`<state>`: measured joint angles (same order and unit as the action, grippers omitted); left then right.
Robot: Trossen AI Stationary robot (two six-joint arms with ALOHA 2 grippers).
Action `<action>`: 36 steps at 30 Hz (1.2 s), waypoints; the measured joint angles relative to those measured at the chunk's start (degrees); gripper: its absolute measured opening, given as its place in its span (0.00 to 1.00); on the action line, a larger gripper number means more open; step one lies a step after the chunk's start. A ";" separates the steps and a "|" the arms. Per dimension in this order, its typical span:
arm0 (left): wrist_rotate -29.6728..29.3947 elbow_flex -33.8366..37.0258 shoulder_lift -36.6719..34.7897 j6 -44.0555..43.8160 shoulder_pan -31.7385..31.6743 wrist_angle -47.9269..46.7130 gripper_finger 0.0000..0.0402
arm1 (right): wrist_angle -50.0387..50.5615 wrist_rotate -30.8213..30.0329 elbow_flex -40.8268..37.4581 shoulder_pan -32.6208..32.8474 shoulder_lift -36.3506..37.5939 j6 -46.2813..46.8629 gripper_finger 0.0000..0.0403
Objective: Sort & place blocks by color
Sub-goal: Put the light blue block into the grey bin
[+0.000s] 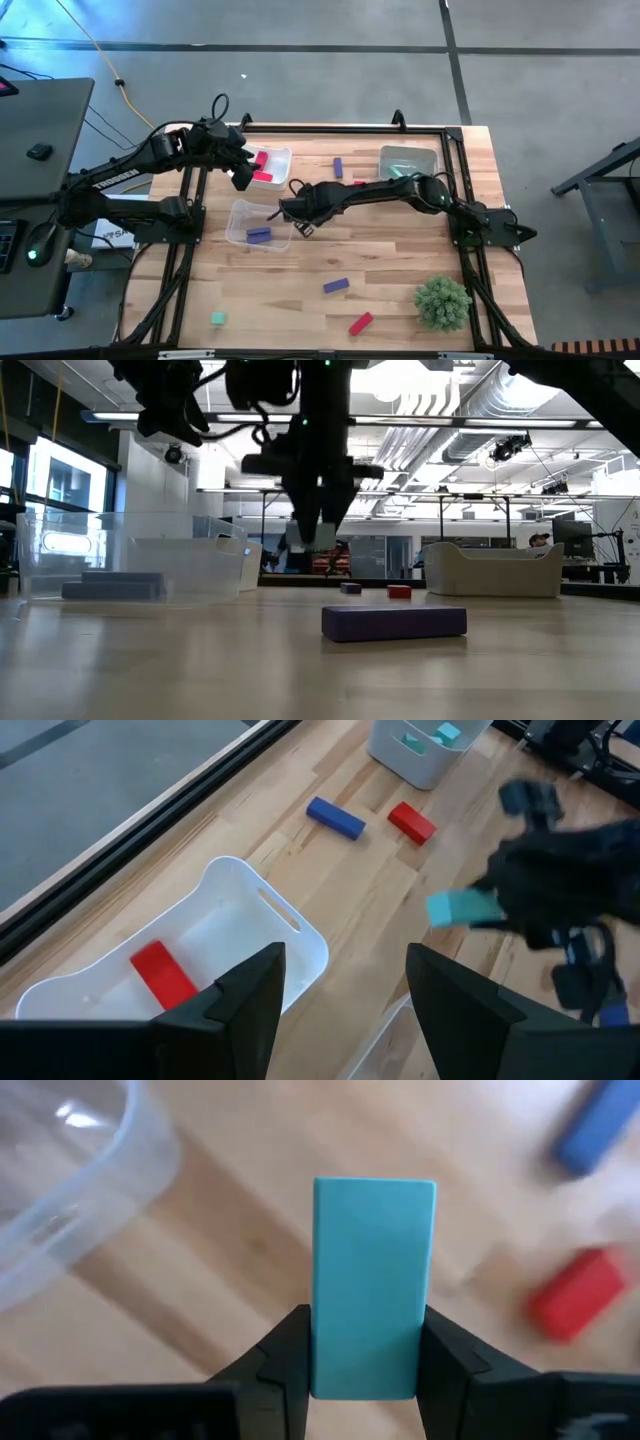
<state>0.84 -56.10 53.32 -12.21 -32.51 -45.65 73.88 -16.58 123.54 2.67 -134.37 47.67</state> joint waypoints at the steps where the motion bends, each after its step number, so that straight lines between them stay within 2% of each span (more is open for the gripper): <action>1: 0.00 0.00 0.00 0.00 0.00 0.00 0.50 | 1.15 -1.48 1.22 -0.18 0.00 -0.89 0.27; 8: 0.00 0.00 0.00 0.82 0.00 0.01 0.50 | 7.12 -9.75 7.07 -2.06 0.07 -8.22 0.27; 17: -0.02 0.00 0.01 0.85 0.00 0.02 0.50 | 16.31 -15.36 7.75 -4.78 0.07 -10.68 0.27; 31: -0.02 0.00 0.00 0.60 0.00 0.02 0.50 | 16.16 -16.56 1.85 -9.92 0.68 -17.15 0.27; 36: -0.02 0.00 0.00 0.55 -0.02 0.04 0.50 | 16.08 -17.34 -4.31 -11.32 3.52 -18.16 0.27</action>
<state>0.82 -56.10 53.32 -11.66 -32.53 -45.60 89.95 -33.93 119.23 -8.65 -130.84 29.51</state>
